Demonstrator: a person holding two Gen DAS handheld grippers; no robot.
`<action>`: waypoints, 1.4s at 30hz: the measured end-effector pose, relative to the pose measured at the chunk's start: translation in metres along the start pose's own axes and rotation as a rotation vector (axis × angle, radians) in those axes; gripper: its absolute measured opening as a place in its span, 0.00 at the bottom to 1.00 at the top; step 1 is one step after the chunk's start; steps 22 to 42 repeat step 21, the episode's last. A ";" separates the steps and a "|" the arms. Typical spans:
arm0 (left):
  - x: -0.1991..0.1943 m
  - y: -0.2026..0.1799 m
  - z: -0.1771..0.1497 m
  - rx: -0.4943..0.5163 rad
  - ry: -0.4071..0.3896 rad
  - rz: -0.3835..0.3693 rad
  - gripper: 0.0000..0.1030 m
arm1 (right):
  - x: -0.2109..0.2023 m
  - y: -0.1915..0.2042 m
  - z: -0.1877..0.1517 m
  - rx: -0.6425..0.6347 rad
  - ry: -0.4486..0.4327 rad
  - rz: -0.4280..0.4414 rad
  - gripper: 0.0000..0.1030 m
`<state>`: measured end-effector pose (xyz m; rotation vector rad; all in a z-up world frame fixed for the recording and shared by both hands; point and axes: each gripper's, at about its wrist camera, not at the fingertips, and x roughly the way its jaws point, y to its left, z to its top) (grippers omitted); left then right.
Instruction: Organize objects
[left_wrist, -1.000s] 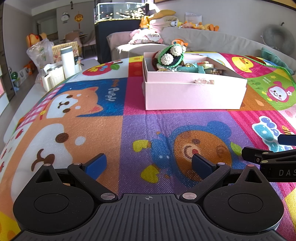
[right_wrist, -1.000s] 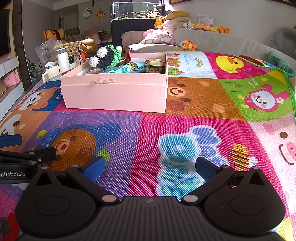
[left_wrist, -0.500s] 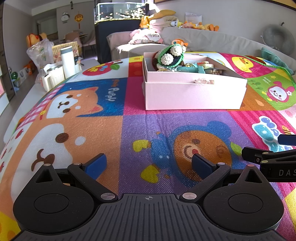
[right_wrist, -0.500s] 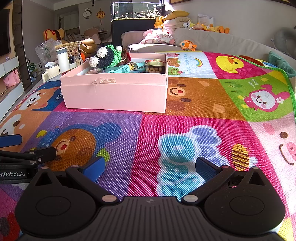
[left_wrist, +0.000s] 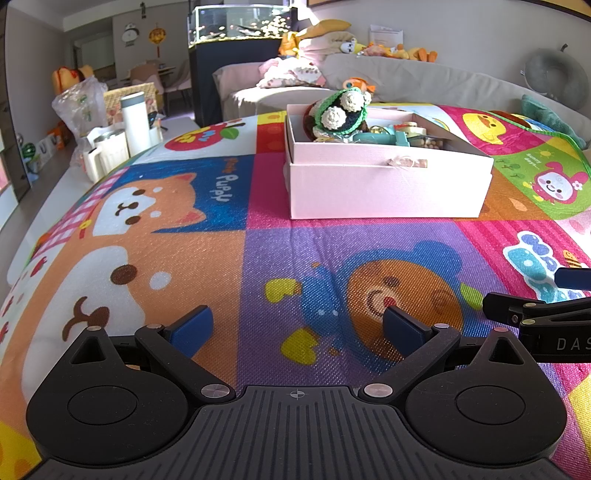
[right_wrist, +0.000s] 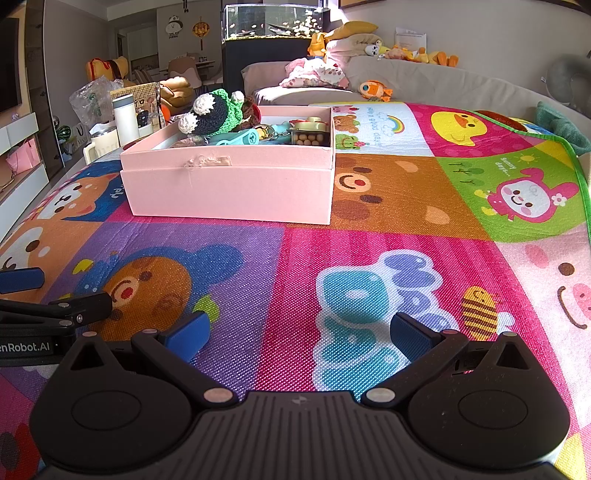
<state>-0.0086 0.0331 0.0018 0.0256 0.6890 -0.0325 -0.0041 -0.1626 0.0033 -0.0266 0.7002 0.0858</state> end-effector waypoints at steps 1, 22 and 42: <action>0.000 0.000 0.000 0.000 0.000 0.000 0.98 | 0.000 0.000 0.000 0.000 0.000 0.000 1.00; 0.000 0.005 0.000 -0.004 0.002 0.001 0.98 | 0.000 0.000 0.000 0.001 0.000 0.000 1.00; 0.000 0.005 0.000 -0.004 0.002 0.001 0.98 | 0.000 0.000 0.000 0.001 0.000 0.000 1.00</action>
